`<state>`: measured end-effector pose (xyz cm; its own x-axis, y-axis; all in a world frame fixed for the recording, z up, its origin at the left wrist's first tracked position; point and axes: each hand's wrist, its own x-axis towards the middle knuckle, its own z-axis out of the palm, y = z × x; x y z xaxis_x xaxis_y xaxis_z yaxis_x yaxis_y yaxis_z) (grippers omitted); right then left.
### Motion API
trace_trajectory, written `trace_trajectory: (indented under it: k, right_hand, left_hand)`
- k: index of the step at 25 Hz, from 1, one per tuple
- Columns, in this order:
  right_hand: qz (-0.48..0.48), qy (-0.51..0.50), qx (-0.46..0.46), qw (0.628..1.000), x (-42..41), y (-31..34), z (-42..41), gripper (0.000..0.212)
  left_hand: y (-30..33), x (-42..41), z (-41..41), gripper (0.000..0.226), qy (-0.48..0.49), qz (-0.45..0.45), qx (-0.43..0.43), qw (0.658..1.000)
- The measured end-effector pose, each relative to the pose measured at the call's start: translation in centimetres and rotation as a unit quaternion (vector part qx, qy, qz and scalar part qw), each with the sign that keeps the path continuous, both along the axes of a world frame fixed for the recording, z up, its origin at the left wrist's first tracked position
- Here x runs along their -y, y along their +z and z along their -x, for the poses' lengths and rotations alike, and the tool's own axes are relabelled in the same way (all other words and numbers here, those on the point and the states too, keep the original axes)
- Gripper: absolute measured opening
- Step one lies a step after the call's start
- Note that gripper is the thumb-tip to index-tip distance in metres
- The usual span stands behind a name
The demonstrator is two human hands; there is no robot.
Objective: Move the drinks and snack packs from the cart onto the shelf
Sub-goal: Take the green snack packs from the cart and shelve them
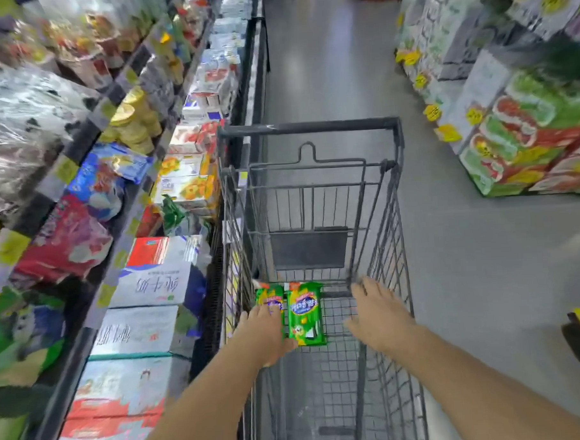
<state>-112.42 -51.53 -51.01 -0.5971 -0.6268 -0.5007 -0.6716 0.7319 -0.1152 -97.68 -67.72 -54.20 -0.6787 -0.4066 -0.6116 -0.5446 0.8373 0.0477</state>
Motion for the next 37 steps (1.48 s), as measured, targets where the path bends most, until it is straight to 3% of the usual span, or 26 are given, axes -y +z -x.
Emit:
trace_trajectory:
  k: [5, 9, 14, 17, 21, 24, 27, 29, 31, 32, 35, 37]
  right_hand:
    - [-0.016, -0.045, 0.078, 0.996, 4.2, -12.5, 2.7, 0.065]
    - [-0.059, -0.109, 0.179, 0.976, 5.5, -22.7, 3.1, 0.069]
    - [-0.036, -0.176, 0.222, 0.958, 7.1, -30.0, 3.4, 0.057]
    - [-0.002, -0.219, 0.25, 0.943, 8.6, -32.4, 3.3, 0.044]
    - [0.035, -0.3, 0.265, 0.916, 10.3, -33.3, 3.5, 0.062]
    - [0.032, -0.343, 0.264, 0.901, 10.4, -33.5, 4.2, 0.079]
    - [0.055, -0.375, 0.283, 0.881, 10.4, -33.8, 4.5, 0.085]
    - [0.087, -0.402, 0.292, 0.864, 10.3, -34.0, 4.6, 0.074]
    - [0.102, -0.429, 0.291, 0.849, 10.0, -34.3, 4.7, 0.056]
    - [0.11, -0.441, 0.286, 0.843, 9.7, -34.4, 4.8, 0.054]
    - [0.121, -0.453, 0.265, 0.843, 8.7, -34.6, 5.3, 0.053]
    - [0.113, -0.439, 0.247, 0.857, 8.1, -34.5, 6.0, 0.051]
  left_hand:
    - [-11.8, 1.9, 3.4, 0.073, 0.102, -0.043, -0.006, 0.994]
    - [-20.2, 3.2, 4.9, 0.064, 0.183, -0.032, -0.001, 0.983]
    - [-25.1, 2.8, 6.9, 0.089, 0.316, 0.007, 0.014, 0.949]
    - [-25.8, 2.8, 8.6, 0.096, 0.406, -0.002, 0.014, 0.914]
    - [-26.6, 3.4, 9.3, 0.096, 0.482, 0.02, -0.044, 0.875]
    - [-27.1, 3.4, 9.6, 0.089, 0.49, -0.005, -0.057, 0.87]
    - [-27.6, 3.8, 9.4, 0.066, 0.476, -0.023, -0.05, 0.878]
    - [-27.7, 3.9, 8.7, 0.063, 0.427, 0.008, -0.028, 0.904]
    - [-27.9, 3.7, 8.3, 0.065, 0.414, 0.014, -0.04, 0.909]
    - [-27.6, 3.6, 8.3, 0.065, 0.438, -0.011, -0.06, 0.897]
    - [-27.3, 3.3, 8.4, 0.071, 0.553, -0.121, -0.107, 0.818]
    - [-27.6, 3.2, 8.1, 0.07, 0.569, -0.171, -0.08, 0.801]
